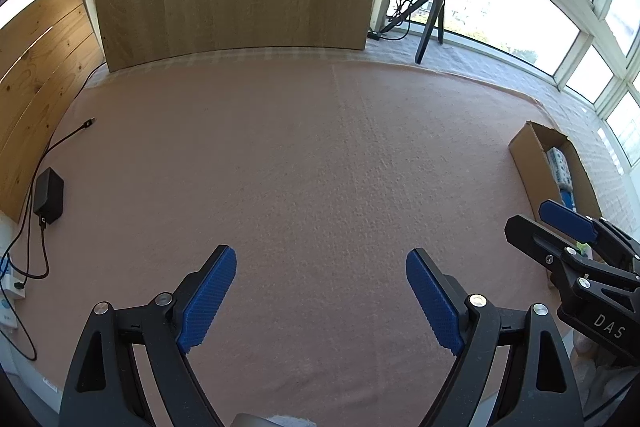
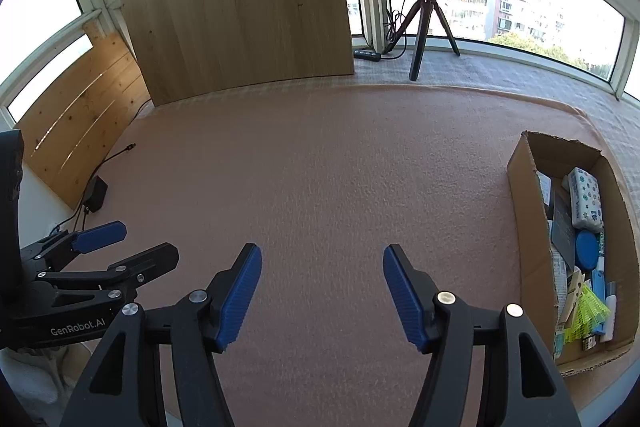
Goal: Organize objects
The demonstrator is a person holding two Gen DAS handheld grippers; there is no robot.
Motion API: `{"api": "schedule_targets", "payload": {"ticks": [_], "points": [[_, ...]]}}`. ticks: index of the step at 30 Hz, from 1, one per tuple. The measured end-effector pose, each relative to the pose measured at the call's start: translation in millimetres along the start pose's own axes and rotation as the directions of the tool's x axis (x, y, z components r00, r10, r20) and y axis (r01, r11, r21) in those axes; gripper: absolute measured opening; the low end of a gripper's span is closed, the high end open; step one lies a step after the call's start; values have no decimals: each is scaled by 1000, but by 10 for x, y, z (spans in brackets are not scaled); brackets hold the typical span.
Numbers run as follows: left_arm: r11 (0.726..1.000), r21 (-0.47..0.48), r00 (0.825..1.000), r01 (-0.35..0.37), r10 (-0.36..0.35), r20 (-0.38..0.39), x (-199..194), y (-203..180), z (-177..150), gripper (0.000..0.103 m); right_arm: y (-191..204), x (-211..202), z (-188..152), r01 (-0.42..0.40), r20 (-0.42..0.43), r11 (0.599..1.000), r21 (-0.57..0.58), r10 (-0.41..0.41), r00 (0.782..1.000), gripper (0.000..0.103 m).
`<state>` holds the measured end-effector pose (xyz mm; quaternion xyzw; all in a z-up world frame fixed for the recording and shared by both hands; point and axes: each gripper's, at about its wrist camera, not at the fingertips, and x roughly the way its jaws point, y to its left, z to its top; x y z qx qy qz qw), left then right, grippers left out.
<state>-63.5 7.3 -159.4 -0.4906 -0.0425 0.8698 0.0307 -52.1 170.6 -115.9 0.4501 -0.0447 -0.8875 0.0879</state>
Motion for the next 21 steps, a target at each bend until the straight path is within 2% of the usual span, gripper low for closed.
{"api": "schedule_targets", "payload": {"ticks": [3, 14, 18, 21], "points": [[1000, -3, 1000, -1, 1, 3, -20, 11, -7, 90, 4, -13, -4, 0, 3, 1000, -1, 0, 1000, 66], [1000, -6, 1000, -9, 9, 8, -63, 50, -26, 90, 19, -34, -10, 1, 7, 1000, -4, -1, 1000, 67], [1000, -5, 1000, -9, 9, 7, -64, 59, -22, 90, 30, -39, -4, 5, 8, 1000, -9, -5, 1000, 74], [1000, -7, 1000, -10, 10, 6, -62, 71, -26, 90, 38, -55, -10, 5, 13, 1000, -12, -5, 1000, 75]]}}
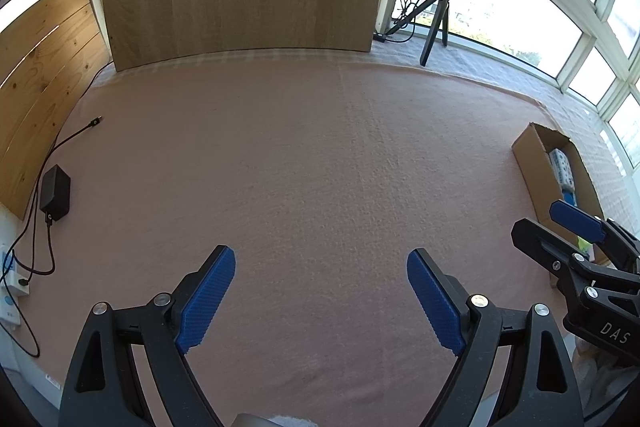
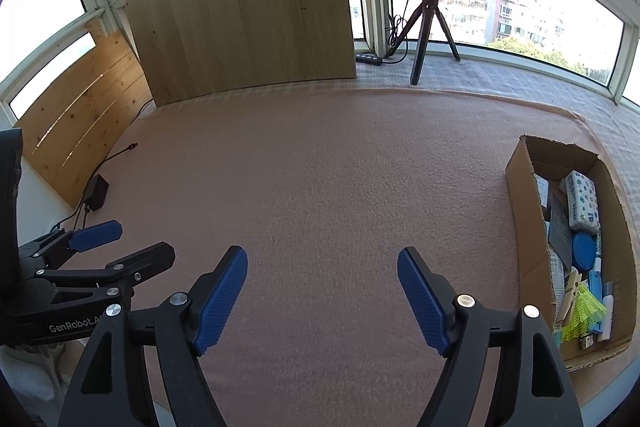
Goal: Organize objects
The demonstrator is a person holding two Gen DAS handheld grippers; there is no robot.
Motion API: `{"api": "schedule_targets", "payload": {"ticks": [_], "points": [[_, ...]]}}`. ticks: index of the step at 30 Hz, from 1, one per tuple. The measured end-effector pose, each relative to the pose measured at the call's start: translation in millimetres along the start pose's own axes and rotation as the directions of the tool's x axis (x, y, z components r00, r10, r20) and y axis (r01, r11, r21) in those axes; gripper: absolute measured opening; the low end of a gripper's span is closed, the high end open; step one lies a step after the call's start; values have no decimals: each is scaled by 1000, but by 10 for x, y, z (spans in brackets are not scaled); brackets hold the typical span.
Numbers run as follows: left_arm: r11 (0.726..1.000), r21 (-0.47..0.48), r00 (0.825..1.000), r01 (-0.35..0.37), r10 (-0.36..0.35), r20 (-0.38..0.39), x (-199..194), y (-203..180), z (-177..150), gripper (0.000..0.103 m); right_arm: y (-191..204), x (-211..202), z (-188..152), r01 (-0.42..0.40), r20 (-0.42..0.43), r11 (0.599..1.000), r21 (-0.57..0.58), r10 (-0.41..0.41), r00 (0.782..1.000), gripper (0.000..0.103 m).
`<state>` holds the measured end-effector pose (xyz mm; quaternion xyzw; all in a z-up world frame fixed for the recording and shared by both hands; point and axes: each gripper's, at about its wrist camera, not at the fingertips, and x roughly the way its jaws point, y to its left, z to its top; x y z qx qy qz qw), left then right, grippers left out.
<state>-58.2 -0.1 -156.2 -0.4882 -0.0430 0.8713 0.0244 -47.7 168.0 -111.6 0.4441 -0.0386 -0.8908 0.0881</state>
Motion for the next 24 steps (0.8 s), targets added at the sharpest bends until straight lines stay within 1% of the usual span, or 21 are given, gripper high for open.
{"api": "schedule_targets", "payload": {"ticks": [13, 24], "points": [[1000, 0, 1000, 3, -3, -4, 12, -14, -12, 91, -40, 3, -9, 2, -2, 1000, 11, -2, 1000, 78], [1000, 1, 1000, 1, -1, -7, 22, -38, -9, 91, -73, 18, -12, 3, -4, 1000, 19, -3, 1000, 79]]}}
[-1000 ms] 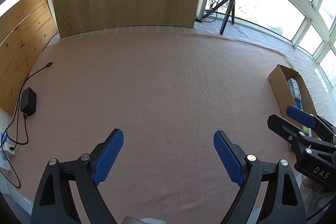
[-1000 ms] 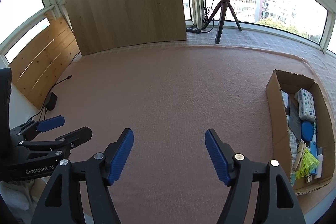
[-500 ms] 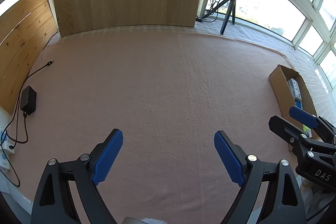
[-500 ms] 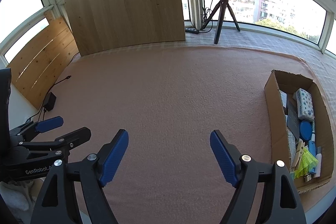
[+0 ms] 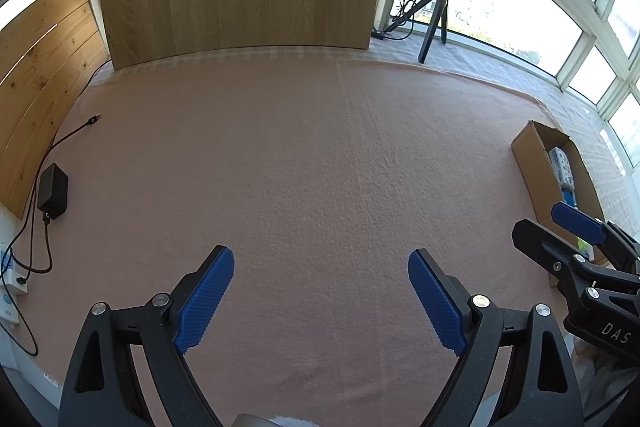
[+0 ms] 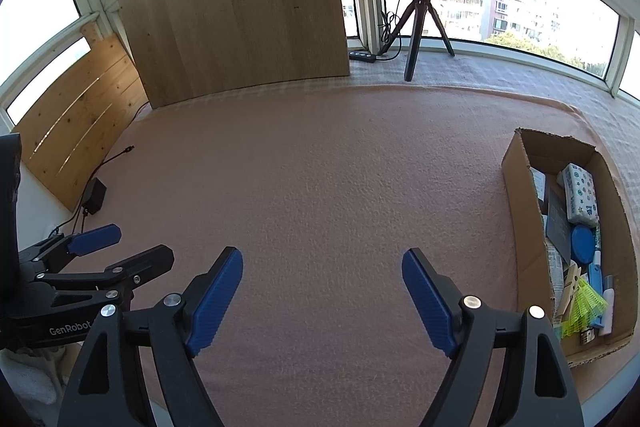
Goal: Organize objects
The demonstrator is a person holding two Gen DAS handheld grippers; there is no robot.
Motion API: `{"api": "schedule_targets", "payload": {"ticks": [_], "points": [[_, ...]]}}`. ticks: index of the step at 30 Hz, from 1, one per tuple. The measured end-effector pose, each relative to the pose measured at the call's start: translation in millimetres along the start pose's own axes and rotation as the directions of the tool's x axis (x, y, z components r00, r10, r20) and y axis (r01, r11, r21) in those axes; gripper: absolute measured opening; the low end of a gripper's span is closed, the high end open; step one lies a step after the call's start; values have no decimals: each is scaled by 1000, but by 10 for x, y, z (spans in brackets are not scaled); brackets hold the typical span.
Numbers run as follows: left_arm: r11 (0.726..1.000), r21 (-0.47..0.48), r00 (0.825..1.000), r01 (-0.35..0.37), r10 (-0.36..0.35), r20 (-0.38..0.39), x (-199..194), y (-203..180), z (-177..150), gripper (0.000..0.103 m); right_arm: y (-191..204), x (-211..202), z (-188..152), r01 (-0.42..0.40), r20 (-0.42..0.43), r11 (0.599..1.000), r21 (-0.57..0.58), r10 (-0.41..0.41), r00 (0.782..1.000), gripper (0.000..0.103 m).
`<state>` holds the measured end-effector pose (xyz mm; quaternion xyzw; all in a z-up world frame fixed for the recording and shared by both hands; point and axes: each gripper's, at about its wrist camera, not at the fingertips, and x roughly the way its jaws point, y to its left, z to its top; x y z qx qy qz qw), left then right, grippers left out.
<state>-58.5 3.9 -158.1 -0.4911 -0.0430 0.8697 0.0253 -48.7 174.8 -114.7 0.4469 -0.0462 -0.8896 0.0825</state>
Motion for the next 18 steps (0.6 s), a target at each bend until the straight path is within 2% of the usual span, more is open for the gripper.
{"api": "schedule_targets", "payload": {"ticks": [18], "points": [[1000, 1, 1000, -1, 1, -1, 0, 2, 4, 92, -8, 24, -1, -1, -3, 1000, 1, 1, 1000, 79]]}}
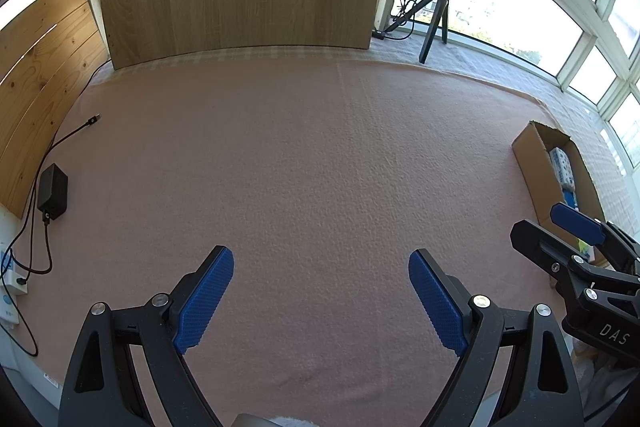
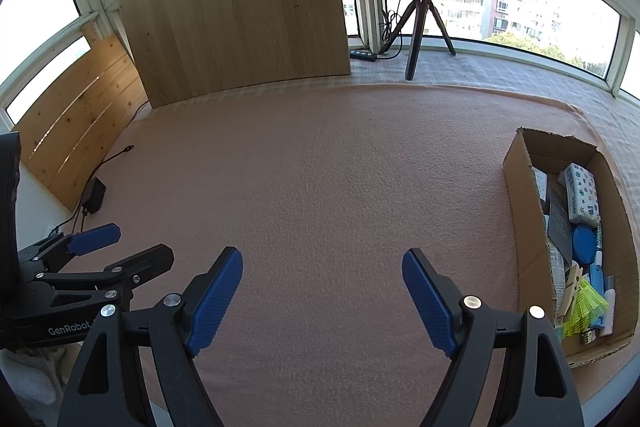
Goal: Organize objects
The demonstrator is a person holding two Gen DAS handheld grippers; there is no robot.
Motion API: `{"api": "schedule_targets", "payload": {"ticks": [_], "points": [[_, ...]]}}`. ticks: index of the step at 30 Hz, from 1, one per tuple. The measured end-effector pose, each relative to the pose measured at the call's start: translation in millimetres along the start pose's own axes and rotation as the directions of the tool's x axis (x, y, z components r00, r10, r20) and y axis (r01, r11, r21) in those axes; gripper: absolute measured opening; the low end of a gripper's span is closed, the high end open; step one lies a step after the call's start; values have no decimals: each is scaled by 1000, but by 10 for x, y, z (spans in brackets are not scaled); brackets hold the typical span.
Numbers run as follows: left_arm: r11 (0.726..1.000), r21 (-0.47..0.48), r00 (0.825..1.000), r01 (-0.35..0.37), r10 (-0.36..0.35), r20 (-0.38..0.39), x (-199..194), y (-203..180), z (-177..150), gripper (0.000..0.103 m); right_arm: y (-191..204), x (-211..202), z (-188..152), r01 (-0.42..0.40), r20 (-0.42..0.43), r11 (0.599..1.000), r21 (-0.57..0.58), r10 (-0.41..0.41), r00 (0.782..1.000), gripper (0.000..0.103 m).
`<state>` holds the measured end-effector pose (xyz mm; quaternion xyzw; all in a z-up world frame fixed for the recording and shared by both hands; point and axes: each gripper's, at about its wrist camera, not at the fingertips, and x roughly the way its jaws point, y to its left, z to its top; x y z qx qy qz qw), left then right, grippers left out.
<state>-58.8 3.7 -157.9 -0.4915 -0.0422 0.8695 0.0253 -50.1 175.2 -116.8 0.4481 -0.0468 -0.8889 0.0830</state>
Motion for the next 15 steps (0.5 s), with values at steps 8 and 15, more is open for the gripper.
{"api": "schedule_targets", "payload": {"ticks": [8, 15], "points": [[1000, 3, 1000, -5, 5, 4, 9, 13, 0, 92, -2, 10, -4, 0, -2, 1000, 1, 0, 1000, 79], [1000, -1, 1000, -9, 9, -5, 59, 41, -12, 92, -6, 32, -14, 1, -6, 1000, 2, -1, 1000, 79]]}}
